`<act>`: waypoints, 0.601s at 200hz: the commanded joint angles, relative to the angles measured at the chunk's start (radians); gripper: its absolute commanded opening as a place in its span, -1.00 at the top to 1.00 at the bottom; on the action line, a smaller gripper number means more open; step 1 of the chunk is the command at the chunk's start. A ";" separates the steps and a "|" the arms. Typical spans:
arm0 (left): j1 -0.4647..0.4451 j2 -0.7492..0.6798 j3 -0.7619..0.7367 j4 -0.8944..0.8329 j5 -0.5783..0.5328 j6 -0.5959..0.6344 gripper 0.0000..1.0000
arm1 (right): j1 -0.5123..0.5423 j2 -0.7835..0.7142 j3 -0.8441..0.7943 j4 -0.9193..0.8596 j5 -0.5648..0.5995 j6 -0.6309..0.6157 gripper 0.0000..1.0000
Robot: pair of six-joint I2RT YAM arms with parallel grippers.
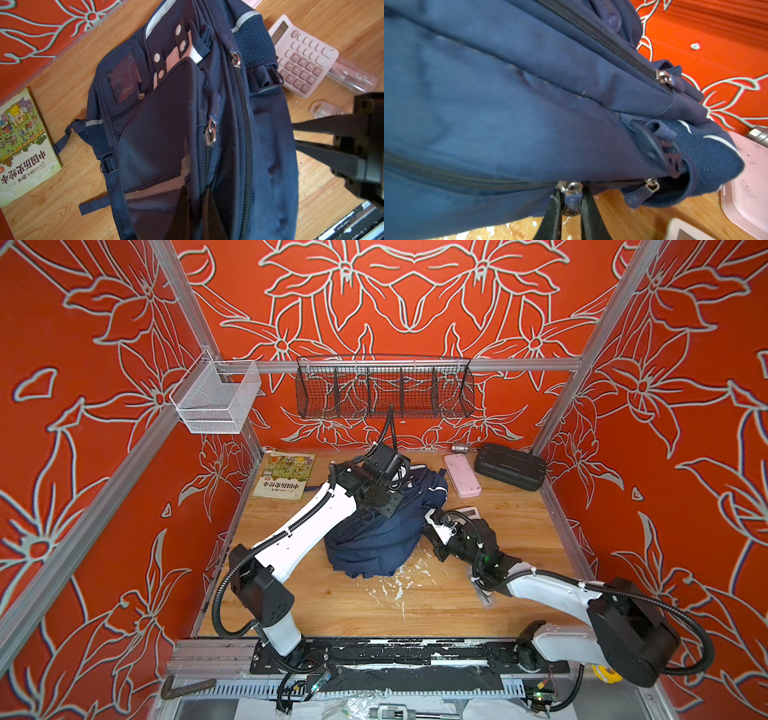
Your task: Pack the student bag
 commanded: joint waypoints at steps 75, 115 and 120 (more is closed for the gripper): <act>0.022 -0.211 -0.159 0.193 0.108 0.316 1.00 | -0.013 -0.019 0.023 -0.170 -0.215 -0.103 -0.06; 0.052 -0.283 -0.265 0.299 0.192 0.409 1.00 | -0.086 -0.003 0.012 -0.106 -0.447 -0.079 -0.03; 0.057 -0.293 -0.279 0.314 0.202 0.421 1.00 | -0.093 0.004 0.017 -0.097 -0.487 -0.072 -0.03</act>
